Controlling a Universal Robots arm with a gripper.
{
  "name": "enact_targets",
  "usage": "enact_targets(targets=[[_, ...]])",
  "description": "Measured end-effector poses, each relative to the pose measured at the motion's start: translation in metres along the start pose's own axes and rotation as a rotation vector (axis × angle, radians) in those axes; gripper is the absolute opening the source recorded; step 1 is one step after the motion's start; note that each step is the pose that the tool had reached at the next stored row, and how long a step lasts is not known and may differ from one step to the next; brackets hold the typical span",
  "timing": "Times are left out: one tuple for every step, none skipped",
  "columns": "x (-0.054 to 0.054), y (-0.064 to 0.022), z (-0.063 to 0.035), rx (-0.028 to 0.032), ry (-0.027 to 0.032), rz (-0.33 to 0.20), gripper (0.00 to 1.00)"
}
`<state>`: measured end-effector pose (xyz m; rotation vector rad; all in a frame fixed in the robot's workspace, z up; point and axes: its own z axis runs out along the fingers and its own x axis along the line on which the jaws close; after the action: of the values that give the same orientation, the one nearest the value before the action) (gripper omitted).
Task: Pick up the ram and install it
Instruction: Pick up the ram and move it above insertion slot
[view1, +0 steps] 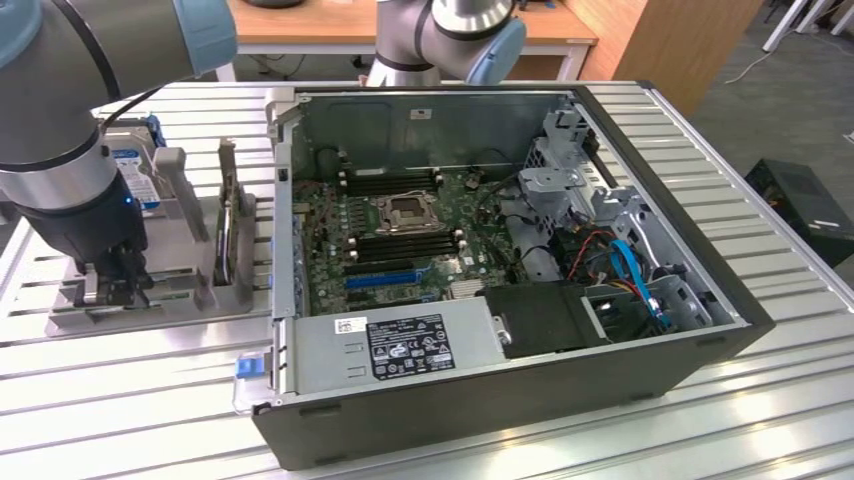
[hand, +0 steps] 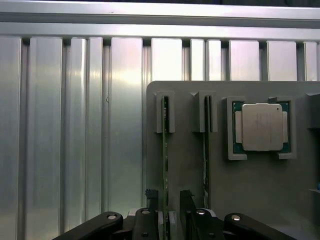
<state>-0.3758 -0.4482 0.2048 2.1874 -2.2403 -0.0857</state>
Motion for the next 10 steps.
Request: enact_targets(targets=[[0.0,0.0002,0.0,0.0,0.0,0.0,0.31],[0.0,0.0002,0.0,0.0,-0.0001,0.0,0.31],[0.0,0.0002,0.0,0.0,0.0,0.0,0.31],[0.0,0.0002,0.0,0.0,-0.0001,0.0,0.31],[0.0,0.0002,0.0001,0.0001,0.0,0.0,0.31],[0.0002,0.0003,0.0,0.0,0.0,0.0,0.31],[0.0006,0.0003,0.0001,0.0,-0.0001,0.0,0.31],[0.001,0.0003,0.0,0.0,0.0,0.0,0.31],[0.0011,0.0003,0.0,0.0,-0.0001,0.0,0.31],[0.0011,0.0003,0.0,0.0,-0.0001,0.0,0.31]])
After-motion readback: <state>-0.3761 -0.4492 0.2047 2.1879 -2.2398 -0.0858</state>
